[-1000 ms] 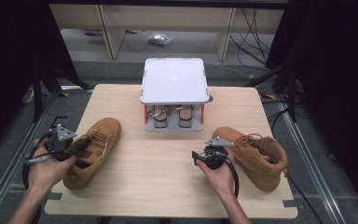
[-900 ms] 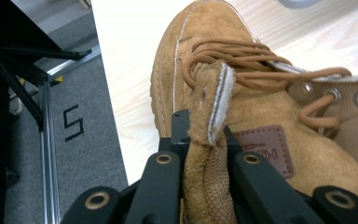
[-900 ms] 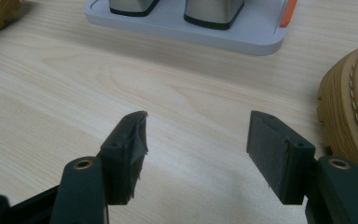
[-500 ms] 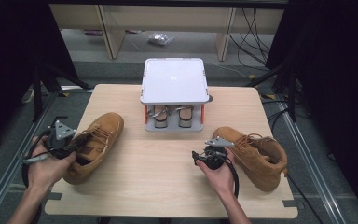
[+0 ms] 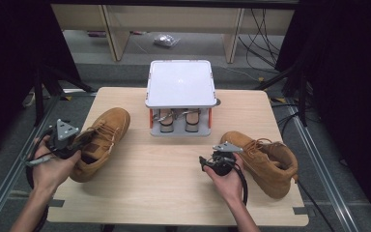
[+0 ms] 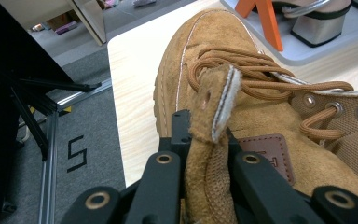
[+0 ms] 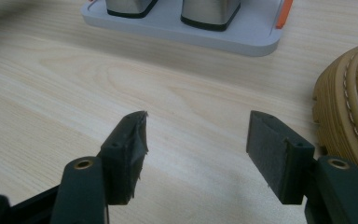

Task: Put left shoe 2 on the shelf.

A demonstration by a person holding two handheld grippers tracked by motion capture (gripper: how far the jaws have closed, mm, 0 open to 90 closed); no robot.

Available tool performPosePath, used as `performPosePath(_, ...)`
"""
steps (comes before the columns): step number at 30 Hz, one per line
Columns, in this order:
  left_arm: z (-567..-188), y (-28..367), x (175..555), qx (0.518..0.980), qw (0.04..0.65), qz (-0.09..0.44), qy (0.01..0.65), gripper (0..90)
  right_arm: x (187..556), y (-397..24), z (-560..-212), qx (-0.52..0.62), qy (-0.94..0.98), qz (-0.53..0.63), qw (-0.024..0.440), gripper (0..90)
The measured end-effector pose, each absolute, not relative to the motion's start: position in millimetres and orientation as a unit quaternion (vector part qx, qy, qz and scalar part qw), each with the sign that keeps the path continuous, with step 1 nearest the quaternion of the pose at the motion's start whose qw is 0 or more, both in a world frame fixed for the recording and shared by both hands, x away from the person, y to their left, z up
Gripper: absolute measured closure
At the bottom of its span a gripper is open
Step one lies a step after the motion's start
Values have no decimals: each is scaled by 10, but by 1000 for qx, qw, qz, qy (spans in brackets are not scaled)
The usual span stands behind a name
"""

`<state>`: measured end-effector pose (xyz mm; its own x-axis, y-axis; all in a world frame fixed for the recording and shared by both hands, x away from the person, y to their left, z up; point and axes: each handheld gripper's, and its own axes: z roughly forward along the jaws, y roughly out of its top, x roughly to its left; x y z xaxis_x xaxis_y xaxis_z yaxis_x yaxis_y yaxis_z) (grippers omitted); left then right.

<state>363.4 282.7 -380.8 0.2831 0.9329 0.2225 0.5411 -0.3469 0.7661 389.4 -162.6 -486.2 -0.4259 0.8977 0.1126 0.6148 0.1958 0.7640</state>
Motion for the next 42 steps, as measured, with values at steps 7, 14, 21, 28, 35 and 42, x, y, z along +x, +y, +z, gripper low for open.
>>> performPosePath(7,-3774,2811,3685,742,296,351,490,838,3888,-1620,-4860,508,748,386,183,388)
performPosePath(14,-3733,2818,3743,733,303,356,494,838,3892,-1612,-4875,505,748,389,183,387)
performPosePath(21,-3698,2825,3797,723,314,360,499,838,3874,-1608,-4852,510,746,386,185,388)
performPosePath(28,-3672,2829,3851,715,320,362,505,839,3878,-1600,-4870,508,745,394,180,376)
performPosePath(35,-3636,2833,3898,715,320,364,505,839,3879,-1601,-4874,504,748,388,190,374)
performPosePath(42,-3600,2830,3954,710,324,364,509,839,3876,-1600,-4868,502,748,391,190,372)
